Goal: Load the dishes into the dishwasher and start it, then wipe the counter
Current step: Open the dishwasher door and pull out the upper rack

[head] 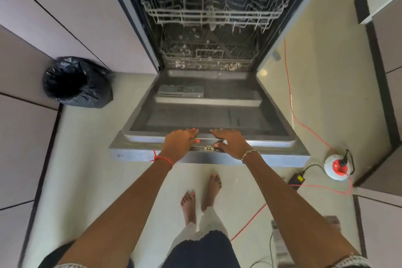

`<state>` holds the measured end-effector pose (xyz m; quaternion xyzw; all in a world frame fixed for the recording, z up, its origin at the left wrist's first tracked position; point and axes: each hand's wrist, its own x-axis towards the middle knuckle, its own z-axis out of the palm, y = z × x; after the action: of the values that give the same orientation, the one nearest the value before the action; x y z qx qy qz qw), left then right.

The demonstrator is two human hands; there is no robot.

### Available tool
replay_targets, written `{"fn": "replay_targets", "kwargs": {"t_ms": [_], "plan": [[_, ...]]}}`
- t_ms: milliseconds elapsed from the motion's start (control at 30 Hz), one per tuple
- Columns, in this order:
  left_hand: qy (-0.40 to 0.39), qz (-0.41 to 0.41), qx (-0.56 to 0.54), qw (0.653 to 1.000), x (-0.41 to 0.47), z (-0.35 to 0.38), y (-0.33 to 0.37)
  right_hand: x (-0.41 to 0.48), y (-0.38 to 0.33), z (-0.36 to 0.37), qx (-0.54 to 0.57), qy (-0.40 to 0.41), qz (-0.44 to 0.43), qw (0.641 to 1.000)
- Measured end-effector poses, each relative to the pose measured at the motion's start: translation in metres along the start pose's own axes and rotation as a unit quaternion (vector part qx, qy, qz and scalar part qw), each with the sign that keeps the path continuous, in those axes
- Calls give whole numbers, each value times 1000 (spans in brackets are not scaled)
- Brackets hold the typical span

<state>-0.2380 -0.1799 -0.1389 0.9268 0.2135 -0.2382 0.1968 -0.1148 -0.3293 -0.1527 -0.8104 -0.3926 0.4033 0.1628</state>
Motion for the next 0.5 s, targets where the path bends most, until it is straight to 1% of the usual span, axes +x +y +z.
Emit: {"fn": "replay_targets", "kwargs": {"t_ms": [67, 133, 167, 200, 233, 267, 300, 333, 400, 433, 467, 500], "plan": [[-20, 21, 38, 999, -5, 38, -5, -3, 19, 34, -23, -50, 12, 998], [-59, 39, 71, 995, -9, 77, -12, -2, 41, 69, -51, -107, 10, 993], [-78, 44, 69, 994, -12, 97, -17, -1, 51, 85, -58, -127, 12, 990], [-78, 68, 65, 993, -13, 118, -23, 1, 62, 103, -62, -141, 15, 988], [-69, 91, 45, 992, -13, 134, -29, 3, 70, 117, -66, -147, 15, 987], [-62, 103, 55, 991, -10, 156, -36, 6, 80, 132, -73, -155, 14, 985], [-75, 108, 68, 989, -8, 174, -43, 10, 89, 147, -84, -162, 13, 983], [-64, 110, 69, 989, -7, 187, -46, 13, 100, 162, -93, -168, 10, 981], [-77, 96, 66, 990, -2, 217, -47, 19, 122, 191, -95, -175, 4, 980], [-79, 100, 83, 988, 4, 239, -52, 23, 133, 207, -99, -175, 1, 980], [-70, 124, 99, 985, 9, 260, -56, 28, 144, 223, -107, -173, -3, 979], [-76, 108, 68, 989, 14, 278, -63, 33, 155, 237, -115, -170, -9, 979]]}}
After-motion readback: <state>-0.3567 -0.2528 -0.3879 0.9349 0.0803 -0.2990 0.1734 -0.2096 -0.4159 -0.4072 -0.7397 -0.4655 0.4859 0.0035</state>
